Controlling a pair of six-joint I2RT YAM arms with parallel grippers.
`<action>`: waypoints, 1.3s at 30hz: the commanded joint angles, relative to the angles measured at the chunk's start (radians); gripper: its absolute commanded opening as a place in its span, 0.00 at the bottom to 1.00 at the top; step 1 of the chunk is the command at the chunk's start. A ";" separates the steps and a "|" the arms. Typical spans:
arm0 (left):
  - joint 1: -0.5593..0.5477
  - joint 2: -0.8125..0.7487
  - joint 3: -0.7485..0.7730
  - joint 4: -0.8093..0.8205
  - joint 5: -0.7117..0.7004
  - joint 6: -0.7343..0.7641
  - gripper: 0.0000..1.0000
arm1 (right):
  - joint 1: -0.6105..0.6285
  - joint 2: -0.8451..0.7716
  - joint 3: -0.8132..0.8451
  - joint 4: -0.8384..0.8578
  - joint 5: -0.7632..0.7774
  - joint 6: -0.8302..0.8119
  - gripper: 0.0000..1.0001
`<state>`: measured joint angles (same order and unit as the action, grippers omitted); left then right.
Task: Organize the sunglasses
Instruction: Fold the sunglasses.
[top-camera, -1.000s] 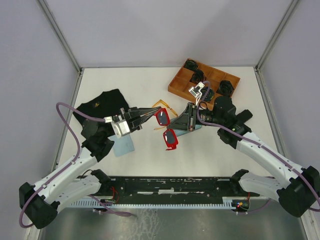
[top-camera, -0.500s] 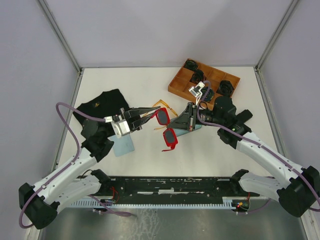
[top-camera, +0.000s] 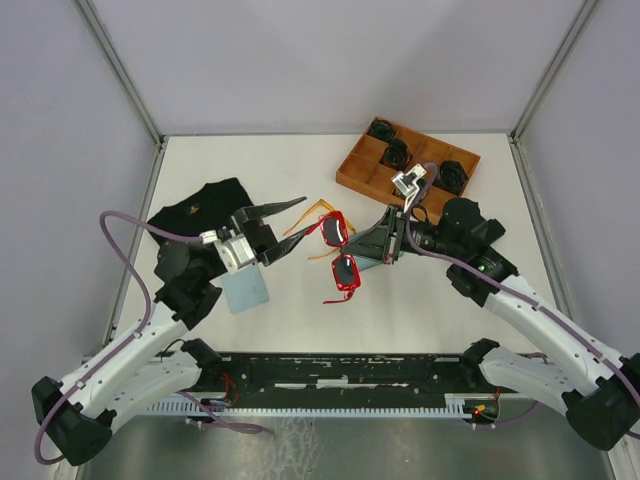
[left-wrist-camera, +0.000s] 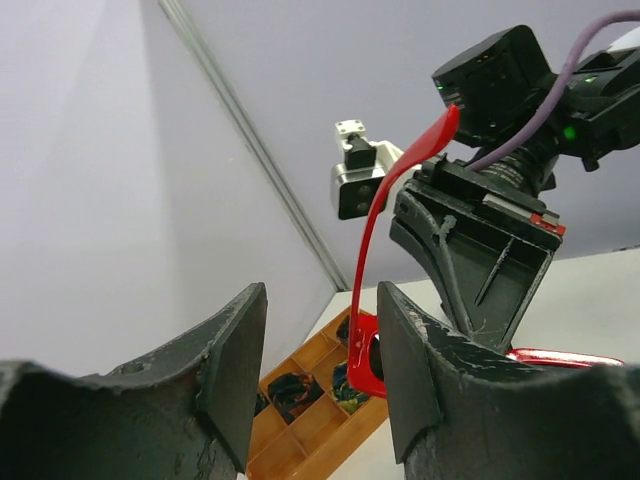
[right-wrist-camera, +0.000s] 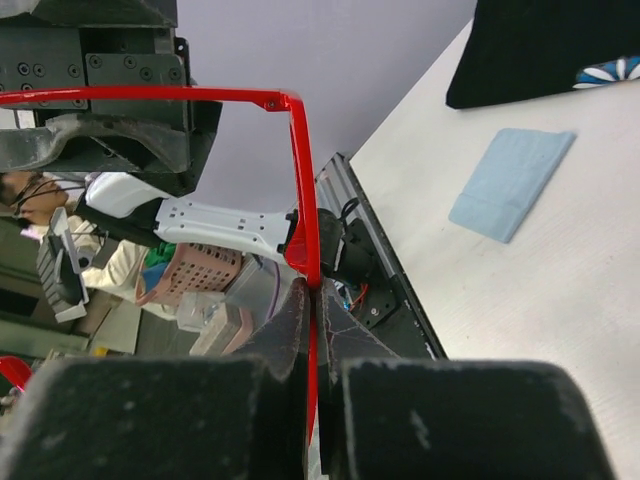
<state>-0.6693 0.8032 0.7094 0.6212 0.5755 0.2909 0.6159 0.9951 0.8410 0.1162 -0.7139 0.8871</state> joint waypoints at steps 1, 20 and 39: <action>-0.001 -0.072 -0.010 -0.019 -0.122 -0.067 0.56 | 0.004 -0.093 0.019 -0.091 0.160 -0.051 0.00; 0.000 -0.022 0.042 -0.998 -0.836 -0.849 0.74 | 0.004 -0.178 0.058 -0.857 1.167 -0.093 0.00; -0.003 -0.044 -0.084 -0.961 -0.697 -0.952 0.96 | 0.003 -0.219 -0.034 -0.819 1.354 -0.098 0.00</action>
<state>-0.6693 0.7738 0.6777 -0.5014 -0.2016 -0.6258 0.6178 0.8032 0.7933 -0.7345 0.5762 0.7837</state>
